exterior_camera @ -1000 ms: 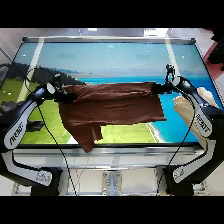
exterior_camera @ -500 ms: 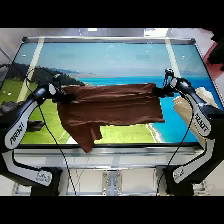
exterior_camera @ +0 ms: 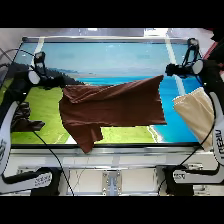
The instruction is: Fold the shirts.
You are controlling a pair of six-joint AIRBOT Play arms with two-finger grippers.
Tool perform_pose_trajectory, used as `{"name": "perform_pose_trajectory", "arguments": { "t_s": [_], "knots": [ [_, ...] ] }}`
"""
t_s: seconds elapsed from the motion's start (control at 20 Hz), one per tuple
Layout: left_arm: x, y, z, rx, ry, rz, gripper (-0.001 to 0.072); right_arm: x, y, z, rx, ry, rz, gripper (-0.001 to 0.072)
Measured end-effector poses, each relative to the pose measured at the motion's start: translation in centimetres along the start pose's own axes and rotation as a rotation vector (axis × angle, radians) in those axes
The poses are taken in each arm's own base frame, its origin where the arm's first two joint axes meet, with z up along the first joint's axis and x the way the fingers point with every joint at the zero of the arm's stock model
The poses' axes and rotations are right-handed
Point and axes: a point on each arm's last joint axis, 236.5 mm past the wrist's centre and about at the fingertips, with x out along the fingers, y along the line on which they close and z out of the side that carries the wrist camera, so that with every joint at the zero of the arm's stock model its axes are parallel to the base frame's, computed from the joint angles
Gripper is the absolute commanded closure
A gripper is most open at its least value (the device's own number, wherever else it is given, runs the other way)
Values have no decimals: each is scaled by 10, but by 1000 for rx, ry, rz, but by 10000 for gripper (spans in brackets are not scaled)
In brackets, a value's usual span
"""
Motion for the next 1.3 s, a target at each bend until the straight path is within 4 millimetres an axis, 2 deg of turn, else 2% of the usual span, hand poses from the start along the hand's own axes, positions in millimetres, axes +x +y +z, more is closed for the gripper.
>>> {"name": "perform_pose_trajectory", "arguments": {
  "t_s": [0.1,0.2,0.3,0.4,0.5,0.65,0.75,0.85,0.95,1.05,1.3],
  "knots": [
    [-48,-1,18,52,-75,16,119,-37,-12,11,-37,-35,-52,225],
    [-97,0,30,97,-148,44,119,-64,-32,6,-50,-12,-112,224],
    [-129,9,15,127,-141,89,119,-78,-50,-14,-36,65,-156,227],
    [-145,22,-19,111,-88,140,120,-83,-60,-40,-18,162,-166,227],
    [-146,37,-69,44,-17,181,126,-80,-57,-65,-2,239,-137,227],
    [-126,50,-164,-150,120,208,126,-71,-45,-92,22,308,-69,227],
    [-106,41,-224,-284,235,171,126,-66,-42,-102,26,330,-51,228],
    [-89,20,-267,-396,319,90,126,-64,-39,-105,21,327,-35,228],
    [-78,2,-291,-487,365,23,126,-67,-37,-103,8,311,-23,227],
    [-72,-8,-306,-550,403,-12,126,-72,-37,-98,-10,284,-20,227],
    [-56,-34,-321,-643,480,-104,126,-89,-39,-84,-48,210,-33,228]
  ]
}}
